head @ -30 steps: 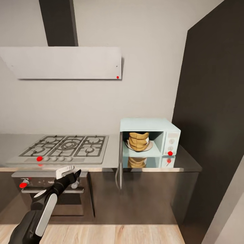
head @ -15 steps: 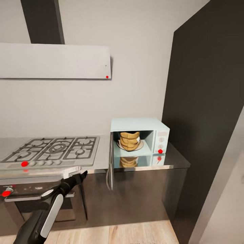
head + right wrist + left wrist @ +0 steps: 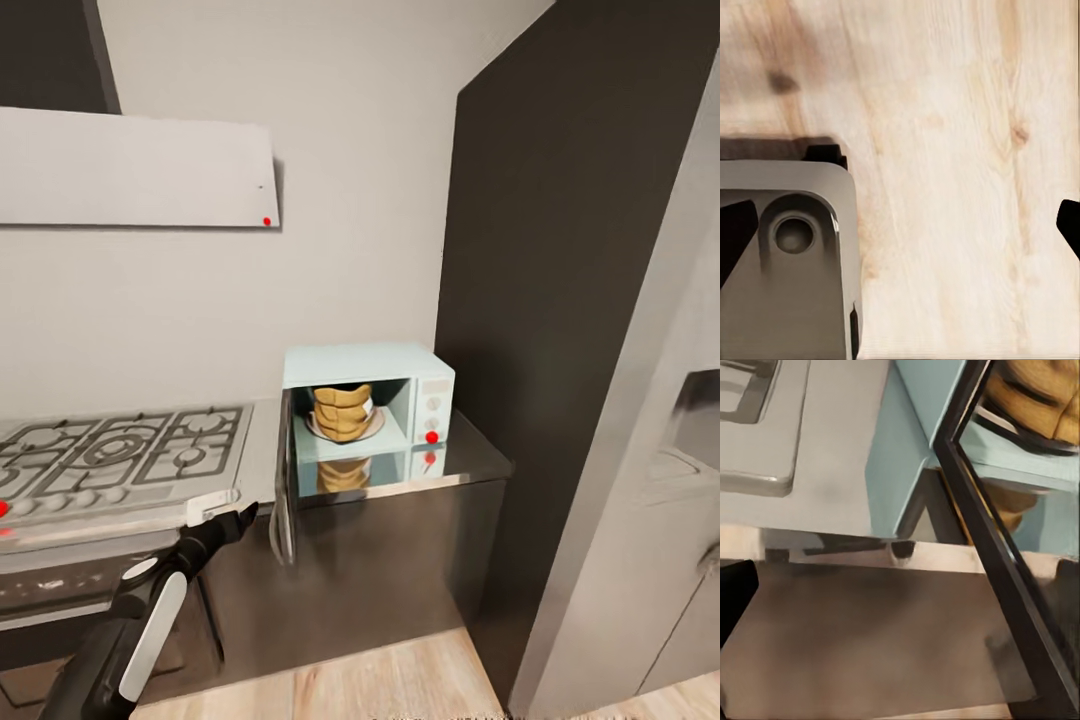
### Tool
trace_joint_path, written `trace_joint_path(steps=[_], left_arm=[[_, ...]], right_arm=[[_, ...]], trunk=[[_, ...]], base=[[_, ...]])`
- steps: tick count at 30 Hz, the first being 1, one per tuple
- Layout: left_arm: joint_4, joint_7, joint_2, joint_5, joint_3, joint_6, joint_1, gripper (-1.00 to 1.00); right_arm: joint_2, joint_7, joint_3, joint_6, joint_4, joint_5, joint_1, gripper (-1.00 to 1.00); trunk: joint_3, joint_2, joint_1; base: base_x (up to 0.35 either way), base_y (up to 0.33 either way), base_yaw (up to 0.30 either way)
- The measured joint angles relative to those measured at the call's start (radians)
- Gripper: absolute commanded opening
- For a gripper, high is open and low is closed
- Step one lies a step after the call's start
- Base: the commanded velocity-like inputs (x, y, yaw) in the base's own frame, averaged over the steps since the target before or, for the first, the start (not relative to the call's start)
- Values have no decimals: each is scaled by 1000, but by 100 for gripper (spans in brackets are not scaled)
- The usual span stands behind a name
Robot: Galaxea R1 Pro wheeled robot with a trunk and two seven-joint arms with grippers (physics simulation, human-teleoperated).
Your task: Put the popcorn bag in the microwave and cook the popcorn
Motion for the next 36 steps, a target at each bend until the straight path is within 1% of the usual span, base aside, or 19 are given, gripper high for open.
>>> trace_joint_path(steps=[3,7,9,12,14,16,18,19,21,22,23,25,30,36], left_arm=[[-3,0,0,0,-1,0,0,100],[-36,-1,-2,0,-3,0,0,100],[-43,0,-9,-2,-3,0,0,100],[-47,2,-32,-3,-3,0,0,100],[-48,3,-43,-3,-4,1,0,100],[-48,4,-49,-6,-4,1,0,100],[-48,18,-51,-7,-18,2,0,100],[-48,43,-52,-7,-38,3,0,100],[-48,121,-52,-9,-94,3,0,100],[-48,155,-52,-10,-112,3,0,100],[-48,175,-52,-11,-122,3,0,100],[-48,191,-52,-11,-129,3,0,100],[-48,198,-53,-9,-132,3,0,100],[-49,198,-53,-6,-132,3,0,100]], right_arm=[[0,0,1,0,0,1,0,100],[0,0,1,0,0,3,0,100],[0,0,1,0,0,3,0,100],[0,0,1,0,0,4,0,100],[0,0,1,0,0,4,0,100],[-1,0,1,0,0,4,0,100],[-1,0,1,0,0,4,0,100],[-1,0,2,0,0,4,0,100],[-1,0,2,0,0,4,0,100],[-1,0,2,0,0,4,0,100],[-1,0,2,0,0,4,0,100],[-1,0,2,0,0,4,0,100],[-1,0,1,0,0,3,0,100],[-1,0,1,1,0,-1,0,100]], trunk=[[-3,0,0],[-6,0,0],[-8,0,0],[-10,0,0],[-12,0,0],[-14,0,0],[-16,0,0],[-16,0,0],[-18,0,0],[-19,0,0],[-20,0,0],[-22,0,0],[-26,0,0],[-27,0,0]], base=[[0,0,-260],[0,0,-259],[0,0,-258],[0,0,-257],[0,0,-257],[0,0,-256],[0,0,-256],[0,0,-256],[0,0,-256],[0,0,-256],[0,0,-256],[0,0,-256],[0,0,-239],[0,0,-26]])
